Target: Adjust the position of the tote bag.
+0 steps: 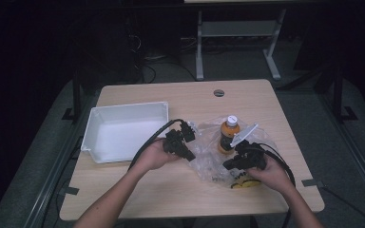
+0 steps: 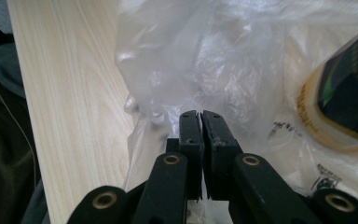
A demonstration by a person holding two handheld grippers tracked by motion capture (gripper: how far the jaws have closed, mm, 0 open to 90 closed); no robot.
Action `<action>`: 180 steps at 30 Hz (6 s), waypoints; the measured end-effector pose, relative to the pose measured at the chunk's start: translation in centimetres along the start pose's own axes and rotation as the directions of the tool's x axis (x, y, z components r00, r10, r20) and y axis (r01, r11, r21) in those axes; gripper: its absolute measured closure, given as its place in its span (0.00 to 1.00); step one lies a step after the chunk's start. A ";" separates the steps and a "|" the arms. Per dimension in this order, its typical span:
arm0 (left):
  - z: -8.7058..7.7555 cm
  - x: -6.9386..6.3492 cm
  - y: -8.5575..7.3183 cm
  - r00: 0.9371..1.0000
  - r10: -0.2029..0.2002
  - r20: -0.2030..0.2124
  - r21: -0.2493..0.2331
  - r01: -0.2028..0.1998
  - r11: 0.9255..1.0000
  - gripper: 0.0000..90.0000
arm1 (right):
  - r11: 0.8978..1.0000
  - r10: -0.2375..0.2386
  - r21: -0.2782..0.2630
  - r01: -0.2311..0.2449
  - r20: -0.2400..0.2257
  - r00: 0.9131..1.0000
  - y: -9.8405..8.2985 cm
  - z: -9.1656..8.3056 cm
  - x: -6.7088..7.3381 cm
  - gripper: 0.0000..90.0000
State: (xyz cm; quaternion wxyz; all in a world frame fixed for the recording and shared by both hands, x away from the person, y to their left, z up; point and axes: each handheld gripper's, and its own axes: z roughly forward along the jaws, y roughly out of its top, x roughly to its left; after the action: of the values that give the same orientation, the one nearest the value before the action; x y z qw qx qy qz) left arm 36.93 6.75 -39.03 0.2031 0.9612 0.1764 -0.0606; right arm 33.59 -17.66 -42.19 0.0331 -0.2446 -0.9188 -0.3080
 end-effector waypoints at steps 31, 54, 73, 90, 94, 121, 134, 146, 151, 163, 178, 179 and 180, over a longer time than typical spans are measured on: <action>2.4 0.8 -3.9 0.996 -0.074 0.042 0.042 0.072 0.997 0.90 | 0.995 0.040 0.088 -0.039 -0.007 0.999 -2.1 2.4 -0.4 0.99; -4.6 -0.1 -3.8 0.991 -0.081 0.102 -0.095 0.091 0.991 0.73 | 0.996 0.051 0.076 -0.050 -0.015 0.999 -2.1 2.1 -0.3 0.96; -5.4 0.9 3.3 0.997 -0.075 0.002 -0.158 0.075 0.985 0.67 | 0.992 0.075 -0.104 -0.066 0.084 0.994 -1.2 -4.6 -1.1 0.77; 0.1 4.4 5.8 0.978 -0.166 -0.130 -0.105 0.153 0.983 0.62 | 0.967 0.227 -0.167 -0.191 0.234 0.945 0.2 -6.3 -8.2 0.64; 1.3 5.3 5.7 0.971 -0.186 -0.147 -0.071 0.178 0.982 0.66 | 0.970 0.231 -0.130 -0.205 0.235 0.944 0.5 -4.8 -9.1 0.73; 3.6 5.4 4.8 0.970 -0.174 -0.168 0.017 0.179 0.984 0.69 | 0.959 0.283 -0.041 -0.280 0.195 0.939 -0.8 -0.7 -10.1 0.92; -1.8 4.7 4.7 0.974 -0.194 -0.117 -0.137 0.178 0.974 0.66 | 0.939 0.314 -0.210 -0.273 0.197 0.929 -2.0 -5.2 -8.1 0.79; -4.5 2.4 6.4 0.989 -0.114 -0.094 -0.164 0.098 0.982 0.63 | 0.932 0.310 -0.258 -0.256 0.198 0.930 -2.4 -7.4 -5.8 0.69; -5.3 1.5 7.5 0.993 -0.085 -0.086 -0.168 0.069 0.983 0.62 | 0.924 0.319 -0.281 -0.258 0.194 0.928 -3.2 -7.7 -5.1 0.65; -6.0 0.0 10.6 0.997 -0.026 -0.070 -0.171 0.014 0.985 0.60 | 0.909 0.336 -0.323 -0.263 0.195 0.921 -4.9 -8.9 -3.8 0.57; -5.6 -0.9 13.8 0.997 0.010 -0.076 -0.149 -0.021 0.989 0.57 | 0.902 0.338 -0.350 -0.253 0.205 0.919 -5.9 -9.2 -3.4 0.52; -5.6 -0.9 13.9 0.997 0.010 -0.077 -0.147 -0.022 0.989 0.57 | 0.899 0.343 -0.353 -0.258 0.203 0.917 -5.9 -9.3 -3.3 0.52; -5.6 -0.9 14.1 0.997 0.012 -0.080 -0.145 -0.023 0.989 0.57 | 0.900 0.340 -0.355 -0.254 0.204 0.918 -6.0 -9.3 -3.4 0.51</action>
State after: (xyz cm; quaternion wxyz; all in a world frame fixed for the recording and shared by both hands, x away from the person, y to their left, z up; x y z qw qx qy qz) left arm 41.41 -3.28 -28.59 0.2663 0.9469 0.1799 -0.0077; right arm 32.89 -28.69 -38.74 -0.0816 -0.4234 -0.8039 -0.4096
